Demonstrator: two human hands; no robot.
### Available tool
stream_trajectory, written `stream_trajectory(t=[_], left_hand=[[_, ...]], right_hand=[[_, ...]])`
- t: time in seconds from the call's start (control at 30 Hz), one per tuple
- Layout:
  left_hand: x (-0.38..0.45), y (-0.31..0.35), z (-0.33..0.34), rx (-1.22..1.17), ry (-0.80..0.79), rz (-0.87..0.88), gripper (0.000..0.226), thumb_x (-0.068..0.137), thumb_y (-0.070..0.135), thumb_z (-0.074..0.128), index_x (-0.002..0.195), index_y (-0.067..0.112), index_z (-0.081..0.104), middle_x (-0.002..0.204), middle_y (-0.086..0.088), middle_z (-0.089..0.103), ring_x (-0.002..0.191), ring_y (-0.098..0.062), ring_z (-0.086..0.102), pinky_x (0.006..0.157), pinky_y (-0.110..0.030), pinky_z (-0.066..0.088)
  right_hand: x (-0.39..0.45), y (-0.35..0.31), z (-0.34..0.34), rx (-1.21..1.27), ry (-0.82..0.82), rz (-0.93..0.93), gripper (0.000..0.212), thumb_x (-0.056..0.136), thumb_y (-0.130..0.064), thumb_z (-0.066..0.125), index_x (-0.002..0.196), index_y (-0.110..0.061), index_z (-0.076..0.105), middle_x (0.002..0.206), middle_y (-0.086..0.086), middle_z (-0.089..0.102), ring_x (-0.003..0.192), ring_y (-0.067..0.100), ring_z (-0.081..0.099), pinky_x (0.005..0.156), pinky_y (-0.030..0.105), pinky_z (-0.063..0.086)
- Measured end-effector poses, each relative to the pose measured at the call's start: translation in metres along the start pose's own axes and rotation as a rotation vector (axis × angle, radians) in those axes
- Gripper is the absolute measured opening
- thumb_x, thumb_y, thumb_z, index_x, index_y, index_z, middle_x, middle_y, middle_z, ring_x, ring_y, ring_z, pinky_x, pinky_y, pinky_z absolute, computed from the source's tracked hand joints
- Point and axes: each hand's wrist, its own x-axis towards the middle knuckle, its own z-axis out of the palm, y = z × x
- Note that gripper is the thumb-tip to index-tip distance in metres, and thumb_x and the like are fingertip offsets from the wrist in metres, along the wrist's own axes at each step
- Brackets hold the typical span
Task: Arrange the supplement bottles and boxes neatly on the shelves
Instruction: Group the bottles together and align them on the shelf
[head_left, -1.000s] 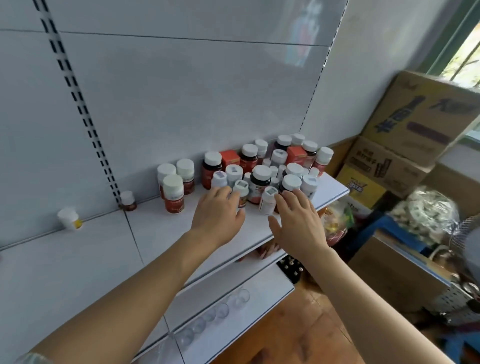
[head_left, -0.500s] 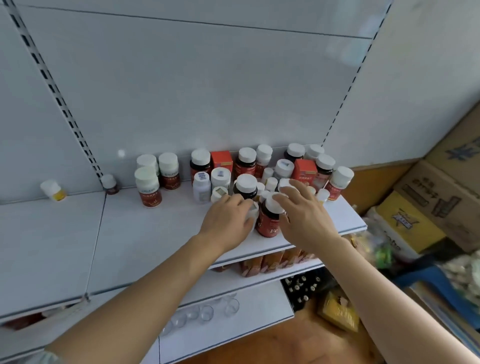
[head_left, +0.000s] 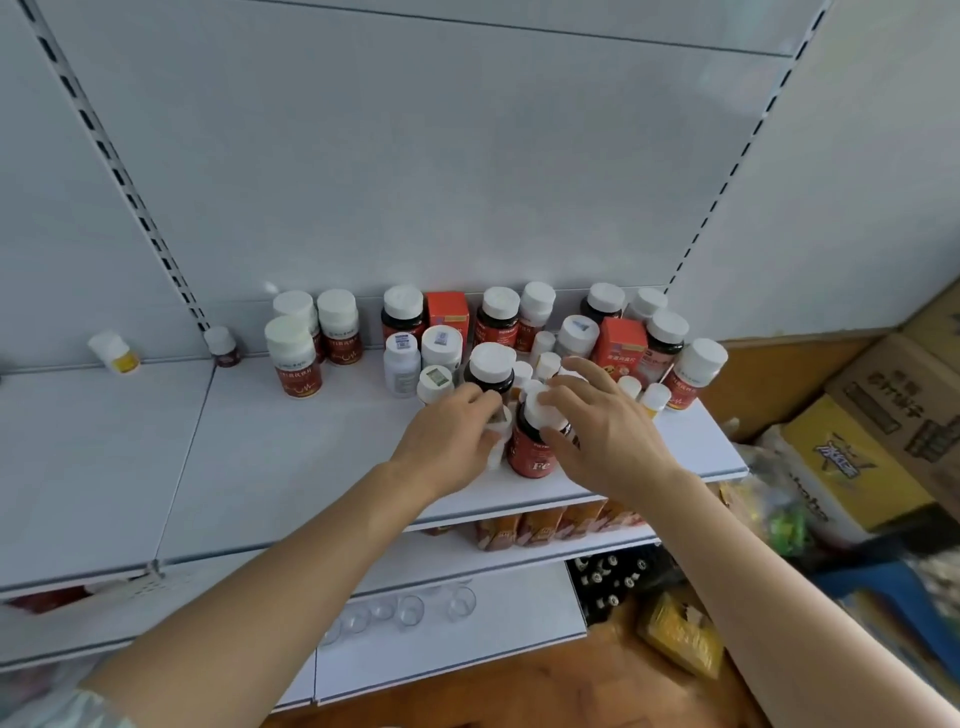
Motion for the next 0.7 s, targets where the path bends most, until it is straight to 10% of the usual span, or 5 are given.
stream_trajectory(t=[0.27,0.7], left_hand=[[-0.008,-0.024,-0.038,-0.420,-0.039,-0.145,0.033,0.094,0.024,0.062,0.126,0.028,0.059,0.117,0.010,0.054,0.100,-0.009,0.059,0.093,-0.033,0.051],[-0.042,-0.022,-0.067,-0.617,0.065,-0.290,0.031,0.093,0.021,0.065,0.122,0.029,0.065,0.123,0.011,0.064,0.112,-0.007,0.061,0.096,-0.037,0.053]], right_hand=[[0.017,-0.006,-0.018,0.349,0.116,0.021,0.028,0.090,-0.025,0.064,0.116,-0.017,0.060,0.120,-0.003,0.060,0.086,0.022,0.063,0.070,0.032,0.052],[0.035,-0.035,-0.015,0.480,0.132,-0.080,0.028,0.090,-0.022,0.066,0.118,-0.017,0.063,0.121,-0.004,0.060,0.084,0.019,0.063,0.070,0.040,0.055]])
